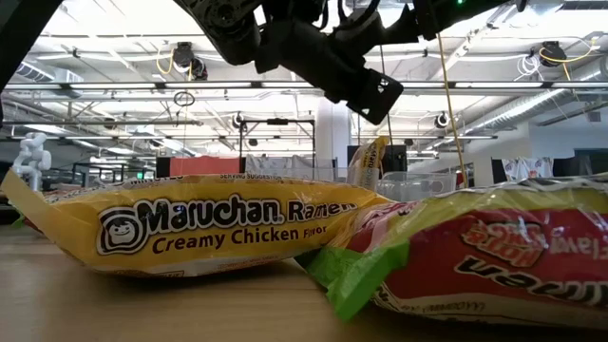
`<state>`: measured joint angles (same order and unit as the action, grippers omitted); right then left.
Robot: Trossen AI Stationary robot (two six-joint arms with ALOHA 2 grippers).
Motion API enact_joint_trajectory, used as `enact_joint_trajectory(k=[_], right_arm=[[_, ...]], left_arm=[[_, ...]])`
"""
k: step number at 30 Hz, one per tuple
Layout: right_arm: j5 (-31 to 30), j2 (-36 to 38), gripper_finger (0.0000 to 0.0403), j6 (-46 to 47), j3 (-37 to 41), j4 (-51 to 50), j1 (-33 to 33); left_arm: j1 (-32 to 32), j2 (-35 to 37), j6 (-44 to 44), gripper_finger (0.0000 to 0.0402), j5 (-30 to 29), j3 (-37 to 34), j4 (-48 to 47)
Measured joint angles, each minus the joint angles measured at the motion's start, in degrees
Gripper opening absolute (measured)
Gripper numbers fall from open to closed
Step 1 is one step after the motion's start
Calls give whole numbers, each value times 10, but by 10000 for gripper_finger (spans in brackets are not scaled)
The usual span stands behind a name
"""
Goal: Sort Maruchan noodles
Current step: Put the black noodle pack into the right transparent bin
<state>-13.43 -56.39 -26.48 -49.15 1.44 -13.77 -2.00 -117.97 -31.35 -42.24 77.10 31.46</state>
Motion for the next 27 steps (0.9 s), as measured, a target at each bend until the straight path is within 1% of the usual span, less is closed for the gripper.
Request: enact_joint_trajectory(k=[2, 7, 11, 16, 19, 23, 27], right_arm=[[0, 4, 105, -6, 0, -4, 0], [0, 35, 105, -14, 0, -39, 0], [-2, 78, 105, 2, 0, -99, 0], [-3, 129, 105, 28, 0, -201, 0], [-3, 149, 105, 42, 0, -252, 0], [-1, 159, 105, 78, 0, -325, 0], [9, 156, 105, 106, 0, -411, 0]], left_arm=[[0, 0, 4, 53, -14, 0, 0], [-5, 30, 6, 53, -82, 0, -28], [-9, 80, 26, 53, -93, 0, -79], [-16, 158, 69, 53, -92, 0, -228], [-19, 199, 121, 53, -92, 0, -324], [-25, 247, 197, 53, -91, 0, -450], [-35, 284, 249, 53, -91, 0, -537]])
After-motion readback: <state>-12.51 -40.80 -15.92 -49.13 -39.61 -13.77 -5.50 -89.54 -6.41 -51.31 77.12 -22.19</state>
